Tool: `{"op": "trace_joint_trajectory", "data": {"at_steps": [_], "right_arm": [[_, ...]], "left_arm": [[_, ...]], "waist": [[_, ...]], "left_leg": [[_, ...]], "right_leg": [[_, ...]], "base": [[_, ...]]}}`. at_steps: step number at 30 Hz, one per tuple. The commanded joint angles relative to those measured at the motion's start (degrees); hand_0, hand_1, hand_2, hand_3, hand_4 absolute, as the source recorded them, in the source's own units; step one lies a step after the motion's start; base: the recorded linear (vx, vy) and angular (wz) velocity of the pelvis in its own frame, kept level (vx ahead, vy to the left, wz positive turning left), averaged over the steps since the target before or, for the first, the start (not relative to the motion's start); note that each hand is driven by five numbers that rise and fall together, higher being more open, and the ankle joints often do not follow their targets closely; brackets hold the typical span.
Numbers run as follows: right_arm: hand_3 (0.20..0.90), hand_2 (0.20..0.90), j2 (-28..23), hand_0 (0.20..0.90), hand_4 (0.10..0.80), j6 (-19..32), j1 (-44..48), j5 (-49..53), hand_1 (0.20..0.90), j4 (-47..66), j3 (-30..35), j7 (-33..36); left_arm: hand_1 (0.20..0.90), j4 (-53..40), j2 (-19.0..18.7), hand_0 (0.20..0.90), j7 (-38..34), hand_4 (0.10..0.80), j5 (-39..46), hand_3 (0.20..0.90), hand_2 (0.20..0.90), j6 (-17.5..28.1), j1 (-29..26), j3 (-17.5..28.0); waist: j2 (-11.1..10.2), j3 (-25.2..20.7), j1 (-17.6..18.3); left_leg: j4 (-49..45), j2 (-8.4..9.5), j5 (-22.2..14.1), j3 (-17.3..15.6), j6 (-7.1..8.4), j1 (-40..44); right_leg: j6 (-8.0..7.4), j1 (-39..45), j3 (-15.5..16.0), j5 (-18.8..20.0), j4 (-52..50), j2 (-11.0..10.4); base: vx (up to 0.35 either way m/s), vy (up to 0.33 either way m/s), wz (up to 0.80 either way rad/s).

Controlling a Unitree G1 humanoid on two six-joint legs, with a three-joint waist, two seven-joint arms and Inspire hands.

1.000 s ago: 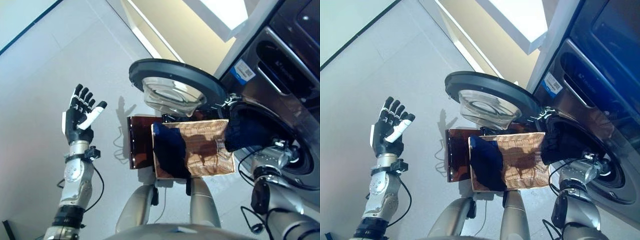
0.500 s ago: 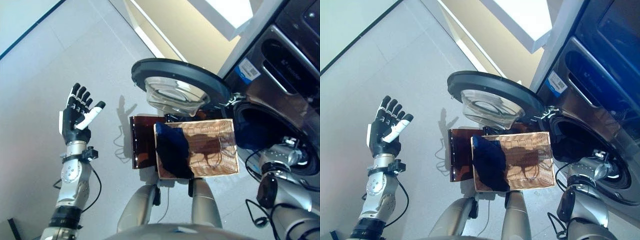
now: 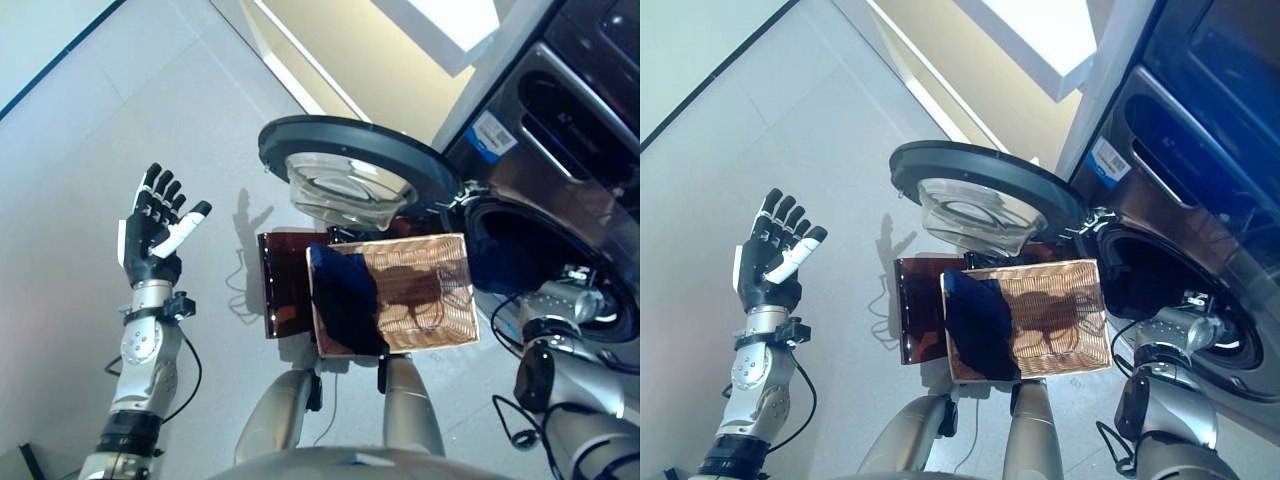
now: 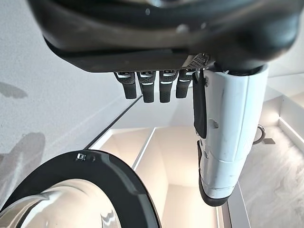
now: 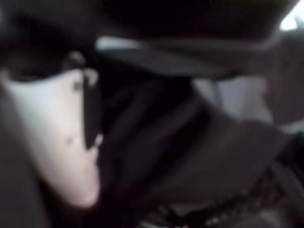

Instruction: Pick up the clothes and place them into the washing machine

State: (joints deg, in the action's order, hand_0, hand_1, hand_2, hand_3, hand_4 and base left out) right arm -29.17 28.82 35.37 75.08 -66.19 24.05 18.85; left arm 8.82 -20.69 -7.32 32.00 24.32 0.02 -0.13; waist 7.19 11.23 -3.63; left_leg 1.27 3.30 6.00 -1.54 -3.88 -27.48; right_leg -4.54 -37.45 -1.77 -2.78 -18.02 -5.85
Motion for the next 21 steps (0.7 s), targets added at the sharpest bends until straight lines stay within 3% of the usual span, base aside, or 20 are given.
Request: {"op": "trace_joint_trajectory", "data": {"at_steps": [1, 7, 16, 21], "right_arm": [[0.900, 0.900, -13.30, 0.900, 0.800, 3.60, 1.74, -11.54, 0.900, 4.13, -9.53, -3.89], [0.900, 0.900, -13.89, 0.900, 0.800, -0.43, 1.26, -18.90, 0.900, 1.06, -14.06, -3.74], [0.900, 0.900, -9.88, 0.900, 0.800, -0.43, -2.27, -24.03, 0.900, 6.30, -15.95, -4.33], [0.900, 0.900, -9.36, 0.900, 0.800, -2.24, -4.55, -35.30, 0.900, 10.00, -19.59, -2.72]], "left_arm": [[0.900, -7.36, -2.65, 0.900, 0.65, 0.800, -0.08, 0.900, 0.900, 7.03, 0.61, 3.44], [0.900, -6.95, -2.92, 0.900, 1.94, 0.800, 1.09, 0.900, 0.900, 6.77, 1.48, 3.51], [0.900, -6.12, -1.99, 0.900, 2.49, 0.800, 1.41, 0.900, 0.900, 7.04, 1.87, 4.27], [0.900, -5.91, -1.15, 0.900, 3.32, 0.800, 1.38, 0.900, 0.900, 7.08, 1.94, 4.54]], "waist": [[-0.68, -5.30, 0.45], [-1.01, -4.64, 0.44], [-1.80, -4.72, 0.99], [-2.19, -4.70, 1.20]], "left_leg": [[-0.75, 1.01, -5.55, 0.27, 2.31, 1.17], [-1.07, 1.07, -5.55, 0.12, 2.34, 1.09], [-1.51, 0.92, -5.86, -0.52, 2.27, 1.13], [-1.95, 0.80, -6.17, -0.65, 2.30, 1.53]], "right_leg": [[1.30, 2.02, 1.46, 4.85, 8.72, 0.42], [1.24, 2.17, 1.64, 5.07, 8.70, 0.30], [1.17, 2.78, 1.48, 5.63, 9.76, 0.47], [1.21, 3.43, 1.43, 5.42, 9.67, 0.52]], "base": [[0.000, 0.000, 0.00], [0.000, 0.000, 0.00], [0.002, 0.002, -0.02], [-0.003, 0.000, -0.01]]}}
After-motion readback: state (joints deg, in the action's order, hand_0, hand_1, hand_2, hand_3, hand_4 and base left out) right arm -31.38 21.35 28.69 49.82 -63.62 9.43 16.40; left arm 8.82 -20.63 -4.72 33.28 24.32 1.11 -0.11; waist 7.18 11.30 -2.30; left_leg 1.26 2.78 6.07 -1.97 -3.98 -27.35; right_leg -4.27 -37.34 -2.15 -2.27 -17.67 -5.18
